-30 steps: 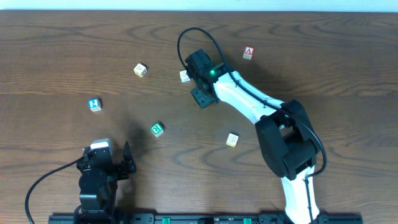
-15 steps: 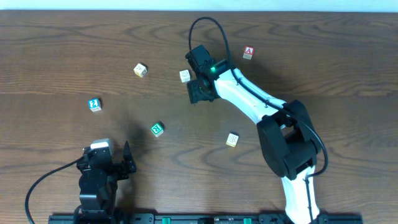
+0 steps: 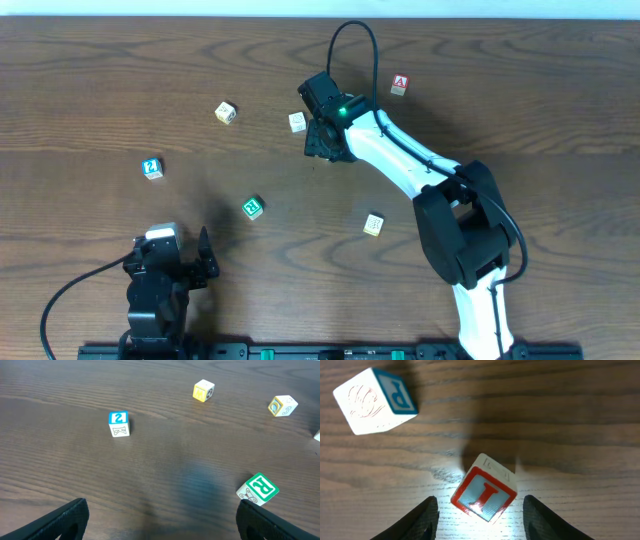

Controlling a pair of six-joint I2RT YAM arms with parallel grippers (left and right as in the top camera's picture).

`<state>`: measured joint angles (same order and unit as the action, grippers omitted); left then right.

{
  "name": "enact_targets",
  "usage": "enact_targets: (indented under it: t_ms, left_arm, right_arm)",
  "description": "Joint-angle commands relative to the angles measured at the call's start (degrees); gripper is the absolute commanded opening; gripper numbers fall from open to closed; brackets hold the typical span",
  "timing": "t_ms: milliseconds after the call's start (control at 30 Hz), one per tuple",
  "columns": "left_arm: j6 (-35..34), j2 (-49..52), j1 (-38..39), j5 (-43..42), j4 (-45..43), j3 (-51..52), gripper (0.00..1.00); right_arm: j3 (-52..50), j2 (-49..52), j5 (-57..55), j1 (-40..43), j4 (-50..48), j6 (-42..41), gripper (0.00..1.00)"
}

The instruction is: Spell out Ai2

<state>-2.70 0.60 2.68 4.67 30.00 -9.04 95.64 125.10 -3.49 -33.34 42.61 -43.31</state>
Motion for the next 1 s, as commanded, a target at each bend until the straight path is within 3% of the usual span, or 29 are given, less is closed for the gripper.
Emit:
enact_targets:
  t_ms: [0,333,433,567,733,967]
  left_arm:
    - [1.0,-0.3,-0.3,0.2,0.0,0.9,0.95]
    - [1.0,-0.3,-0.3,0.2,0.0,0.9,0.95]
    - [1.0,-0.3,-0.3,0.2,0.0,0.9,0.95]
    - [1.0,-0.3,-0.3,0.2,0.0,0.9,0.95]
    - [1.0,-0.3,-0.3,0.2,0.0,0.9,0.95]
    - [1.0,-0.3,-0.3,0.2,0.0,0.9,0.95]
  right_arm:
    - [0.9,-1.0,-2.4,0.5,0.0,-4.4,0.53]
    - [0.9,0.0,-1.7,0.5,-0.8,-5.6,0.53]
    - [0.9,0.0,-1.5,0.5,-0.7,-5.6,0.43]
    - [0.9,0.3,-1.0,0.5,0.0,-5.5,0.36]
    - [0.9,0.7,-0.8,0.5,1.1,-5.4,0.36]
    - [0.9,0.7,-1.7,0.7,1.1,1.0,0.35]
